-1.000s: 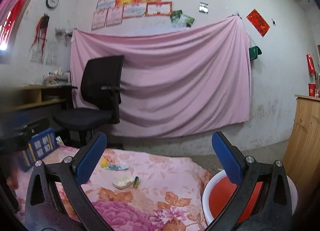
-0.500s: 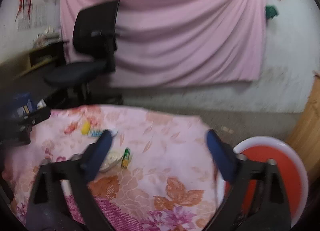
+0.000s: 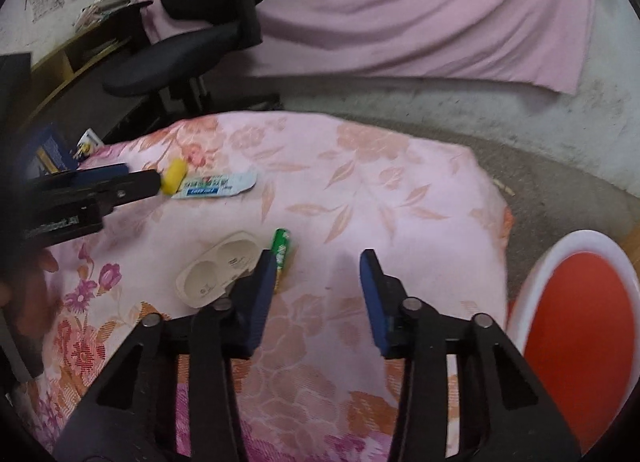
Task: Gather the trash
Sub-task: 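Grasp the green battery with the right tool while the left tool grasps the yellow cap, then carry the battery and yellow cap over the orange basin and open both tools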
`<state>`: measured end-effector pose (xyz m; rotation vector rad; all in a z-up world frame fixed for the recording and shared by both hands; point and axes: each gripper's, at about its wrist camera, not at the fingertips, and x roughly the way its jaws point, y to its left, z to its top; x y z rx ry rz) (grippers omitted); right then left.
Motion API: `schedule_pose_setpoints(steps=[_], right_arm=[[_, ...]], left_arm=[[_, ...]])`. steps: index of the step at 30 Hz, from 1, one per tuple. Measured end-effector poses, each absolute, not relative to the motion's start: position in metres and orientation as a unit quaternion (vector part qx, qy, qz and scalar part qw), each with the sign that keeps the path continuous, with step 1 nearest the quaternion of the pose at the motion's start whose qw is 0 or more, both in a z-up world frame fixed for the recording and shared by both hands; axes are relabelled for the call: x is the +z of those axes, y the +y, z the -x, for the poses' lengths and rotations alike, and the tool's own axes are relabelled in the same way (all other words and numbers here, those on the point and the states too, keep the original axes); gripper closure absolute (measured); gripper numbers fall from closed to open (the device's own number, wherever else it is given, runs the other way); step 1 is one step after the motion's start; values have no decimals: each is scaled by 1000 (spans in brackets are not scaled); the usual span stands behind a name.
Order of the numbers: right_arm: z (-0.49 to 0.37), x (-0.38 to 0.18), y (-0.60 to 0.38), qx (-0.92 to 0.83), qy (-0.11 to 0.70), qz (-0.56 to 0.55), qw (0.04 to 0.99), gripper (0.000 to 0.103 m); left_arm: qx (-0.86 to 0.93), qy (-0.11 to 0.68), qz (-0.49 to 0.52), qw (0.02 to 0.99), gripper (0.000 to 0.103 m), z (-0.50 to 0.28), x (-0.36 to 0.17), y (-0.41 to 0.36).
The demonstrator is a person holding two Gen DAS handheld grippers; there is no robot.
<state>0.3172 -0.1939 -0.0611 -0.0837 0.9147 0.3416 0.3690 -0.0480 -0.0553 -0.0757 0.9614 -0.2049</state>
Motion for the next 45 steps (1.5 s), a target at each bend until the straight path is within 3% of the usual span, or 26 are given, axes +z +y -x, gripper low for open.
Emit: schedule_pose_setpoints(steps=[9,10,13,14,20,25,38,45], right_arm=[[-322,-72,-181,177,467,55,864,44],[-324,-73,-181,177,468,55,864,45],[-322,-74,-182,181,470,52,863,58],[-322,-74,-181,185,469,52,862,70],[-318,-68,-190,197,455,30,868,71],[-296,-44,-202,187,380,15,906,71],[-185,38,-267,125,64,-44,989,71],[-146,60,-306,67,-14,-32,997,70]], left_arm=[[-98,484,38,869,82,-390,-65,-57],[-99,482,37,869,90,-388,-64,-58],[-99,483,43,869,92,-384,-65,-55],[-99,482,50,869,92,-383,-64,-54],[-105,449,73,884,92,-351,-49,-48],[-126,372,86,916,92,-314,-21,-51],[-224,122,52,966,92,-218,79,-117],[-273,54,2,961,92,-188,106,-173]])
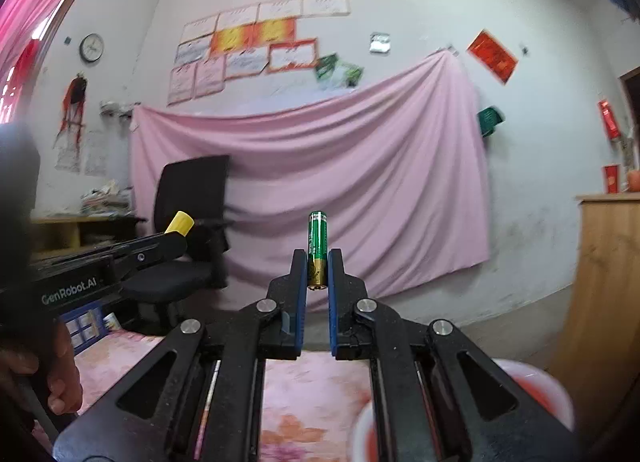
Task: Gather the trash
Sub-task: 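Carry the battery and yellow cap over the orange basin and open both tools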
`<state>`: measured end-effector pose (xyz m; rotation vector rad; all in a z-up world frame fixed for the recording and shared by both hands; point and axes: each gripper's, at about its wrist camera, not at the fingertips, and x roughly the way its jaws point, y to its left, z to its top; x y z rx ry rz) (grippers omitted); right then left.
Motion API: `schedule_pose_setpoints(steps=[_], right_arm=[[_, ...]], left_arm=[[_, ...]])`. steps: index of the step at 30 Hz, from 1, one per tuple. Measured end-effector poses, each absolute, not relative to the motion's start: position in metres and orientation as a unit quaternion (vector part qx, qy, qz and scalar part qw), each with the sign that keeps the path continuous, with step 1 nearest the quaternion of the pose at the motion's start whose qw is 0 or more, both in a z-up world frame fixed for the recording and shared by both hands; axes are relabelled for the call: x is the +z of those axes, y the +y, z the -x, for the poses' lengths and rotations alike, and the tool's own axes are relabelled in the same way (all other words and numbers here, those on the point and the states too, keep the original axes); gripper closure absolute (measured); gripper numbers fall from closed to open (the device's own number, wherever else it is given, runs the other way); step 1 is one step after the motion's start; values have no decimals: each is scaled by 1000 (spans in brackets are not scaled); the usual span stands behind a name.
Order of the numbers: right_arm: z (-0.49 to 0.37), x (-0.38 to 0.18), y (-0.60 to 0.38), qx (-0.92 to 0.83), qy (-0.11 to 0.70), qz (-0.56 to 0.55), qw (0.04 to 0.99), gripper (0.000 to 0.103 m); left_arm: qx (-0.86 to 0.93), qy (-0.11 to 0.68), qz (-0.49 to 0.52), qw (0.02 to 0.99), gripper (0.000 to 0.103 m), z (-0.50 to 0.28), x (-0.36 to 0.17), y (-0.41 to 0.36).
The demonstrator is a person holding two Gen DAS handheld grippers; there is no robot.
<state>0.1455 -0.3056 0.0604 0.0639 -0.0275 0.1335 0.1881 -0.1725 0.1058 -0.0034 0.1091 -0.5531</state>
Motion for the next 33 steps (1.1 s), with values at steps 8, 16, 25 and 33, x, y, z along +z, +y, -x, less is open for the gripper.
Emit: schedule_pose_setpoints(steps=[8,16,25,33], right_arm=[[-125,64,-367,1,-23,-59,998,70],[-133,51,-404,-43,52,-81,994,70],[-152,18,-433,-64,160,-115,978,70],[-166,-3,-449,-76,232,-135,960,70]], left_arm=[[-322,43,-32,945,92,-177,104,-240],[-339,106,-43,934,92,-189,90,-298],[-343,207,-49,915,92,-215,68,-327],[-346,310,-48,884,91,-244,52,-351]])
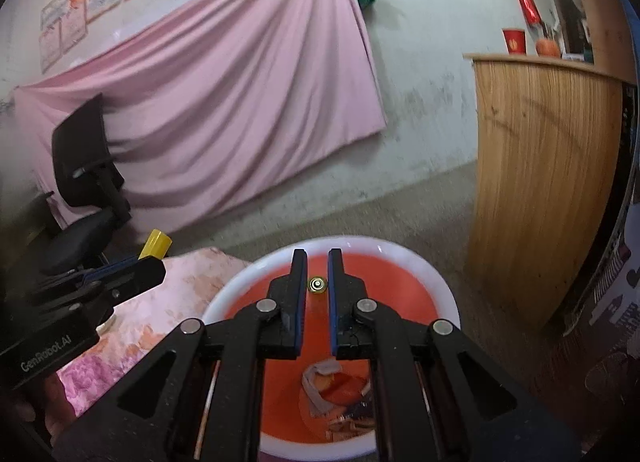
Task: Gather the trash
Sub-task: 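Carry the battery and yellow cap over the orange basin and open both tools, then move both tools back over the cloth toward the white case and sachet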
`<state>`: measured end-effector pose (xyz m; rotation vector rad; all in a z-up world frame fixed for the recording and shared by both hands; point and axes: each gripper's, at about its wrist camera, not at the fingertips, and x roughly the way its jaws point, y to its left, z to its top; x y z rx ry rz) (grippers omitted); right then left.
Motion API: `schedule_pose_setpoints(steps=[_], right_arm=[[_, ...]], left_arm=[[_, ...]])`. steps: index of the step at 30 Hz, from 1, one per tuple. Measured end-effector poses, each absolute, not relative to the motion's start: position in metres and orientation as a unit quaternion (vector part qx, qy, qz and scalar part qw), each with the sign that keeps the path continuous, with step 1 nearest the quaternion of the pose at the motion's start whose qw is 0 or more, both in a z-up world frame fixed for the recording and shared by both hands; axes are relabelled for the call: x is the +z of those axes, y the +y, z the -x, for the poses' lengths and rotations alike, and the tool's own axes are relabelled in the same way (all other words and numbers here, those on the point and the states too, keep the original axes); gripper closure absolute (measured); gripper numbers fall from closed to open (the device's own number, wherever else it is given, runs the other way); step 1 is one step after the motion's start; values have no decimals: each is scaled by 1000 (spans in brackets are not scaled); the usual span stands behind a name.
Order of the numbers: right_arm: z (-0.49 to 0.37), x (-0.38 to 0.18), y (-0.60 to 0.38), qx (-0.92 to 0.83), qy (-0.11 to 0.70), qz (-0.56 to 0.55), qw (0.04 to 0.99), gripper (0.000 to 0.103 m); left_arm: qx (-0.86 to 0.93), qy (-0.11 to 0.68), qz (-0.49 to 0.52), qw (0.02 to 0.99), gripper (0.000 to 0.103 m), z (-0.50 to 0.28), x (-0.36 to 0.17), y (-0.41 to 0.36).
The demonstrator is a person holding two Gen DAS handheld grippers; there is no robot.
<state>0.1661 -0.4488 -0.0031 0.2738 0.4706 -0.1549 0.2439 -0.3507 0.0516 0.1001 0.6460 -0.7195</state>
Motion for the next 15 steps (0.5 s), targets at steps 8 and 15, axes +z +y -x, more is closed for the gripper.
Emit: schedule_pose_setpoints(steps=[8,15], right_arm=[[-175,-18,-456,-71,275,-150,947,69],[-176,-16,-457,-68,276,-147,948,62]], left_arm=[[-344,359,-38,867,91,-260,45,-356],[-327,362,-17,873,76,-263,43,-339]])
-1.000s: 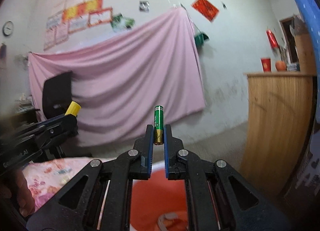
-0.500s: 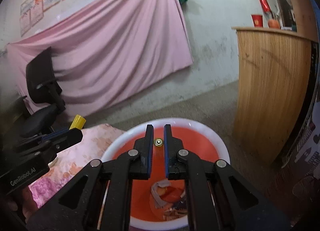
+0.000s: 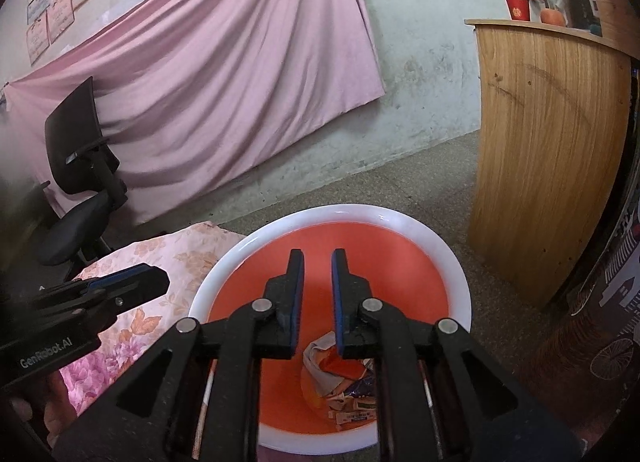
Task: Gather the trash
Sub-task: 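Move both tools back over the cloth toward the white case and sachet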
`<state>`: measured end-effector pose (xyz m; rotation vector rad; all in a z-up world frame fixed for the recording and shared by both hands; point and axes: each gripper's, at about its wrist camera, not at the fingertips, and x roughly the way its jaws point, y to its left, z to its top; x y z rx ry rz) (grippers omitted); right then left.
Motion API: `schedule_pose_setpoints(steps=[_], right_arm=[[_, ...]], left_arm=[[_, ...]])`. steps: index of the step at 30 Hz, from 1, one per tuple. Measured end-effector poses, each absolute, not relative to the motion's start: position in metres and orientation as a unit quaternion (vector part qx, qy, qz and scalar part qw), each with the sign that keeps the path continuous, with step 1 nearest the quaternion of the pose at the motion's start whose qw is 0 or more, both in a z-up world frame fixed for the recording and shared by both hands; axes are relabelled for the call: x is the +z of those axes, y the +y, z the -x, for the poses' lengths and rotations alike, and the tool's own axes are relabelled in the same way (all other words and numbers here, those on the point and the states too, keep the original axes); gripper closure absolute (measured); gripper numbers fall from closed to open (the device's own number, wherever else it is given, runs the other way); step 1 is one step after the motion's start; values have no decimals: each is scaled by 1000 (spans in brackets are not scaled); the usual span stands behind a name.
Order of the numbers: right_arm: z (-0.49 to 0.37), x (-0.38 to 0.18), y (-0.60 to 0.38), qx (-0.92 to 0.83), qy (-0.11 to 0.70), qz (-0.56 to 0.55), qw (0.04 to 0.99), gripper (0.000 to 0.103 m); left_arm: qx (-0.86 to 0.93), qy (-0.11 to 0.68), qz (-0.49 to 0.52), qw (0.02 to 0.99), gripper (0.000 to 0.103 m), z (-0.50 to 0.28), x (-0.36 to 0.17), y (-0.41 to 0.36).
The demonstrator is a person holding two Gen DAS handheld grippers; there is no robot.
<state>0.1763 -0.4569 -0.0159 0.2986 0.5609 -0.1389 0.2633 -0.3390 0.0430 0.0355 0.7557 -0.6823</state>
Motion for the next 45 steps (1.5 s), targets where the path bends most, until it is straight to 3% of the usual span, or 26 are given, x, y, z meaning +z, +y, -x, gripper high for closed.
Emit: schedule_pose_setpoints(steps=[3,6,9,10,11,12,14,29,40,45], right_arm=[[-179,-12,-454,-69,271,-143,949,51],[-179,-5,-446,-69,264,-137,952,42],[-179,6,-436,-68,247,-136,957,29],[-179,10,-432,-67,237,-136,959,25],[-178,14,-427,-66,221,-138,963,15],[-177,17,-423,-65,210,-139,966,5],[-175,22,-414,-66,187,-140,970,0],[-158,61,-317,11,7,-103,995,0],[-164,55,-244,53,-27,-33,998,0],[-187,40,-224,73,38,-14,997,0]], left_arm=[[-313,349,-7,883,71,-263,47,-325],[-303,332,5,893,58,-262,53,-307],[-280,302,13,911,41,-259,63,-285],[-271,289,17,918,31,-257,69,-274],[-264,278,21,924,18,-255,72,-265],[-257,268,24,928,13,-254,75,-259],[-233,232,39,944,1,-246,84,-237],[-106,65,23,992,1,-192,101,-112],[-59,47,3,997,1,-192,85,-39],[-56,88,-10,994,1,-213,69,-29]])
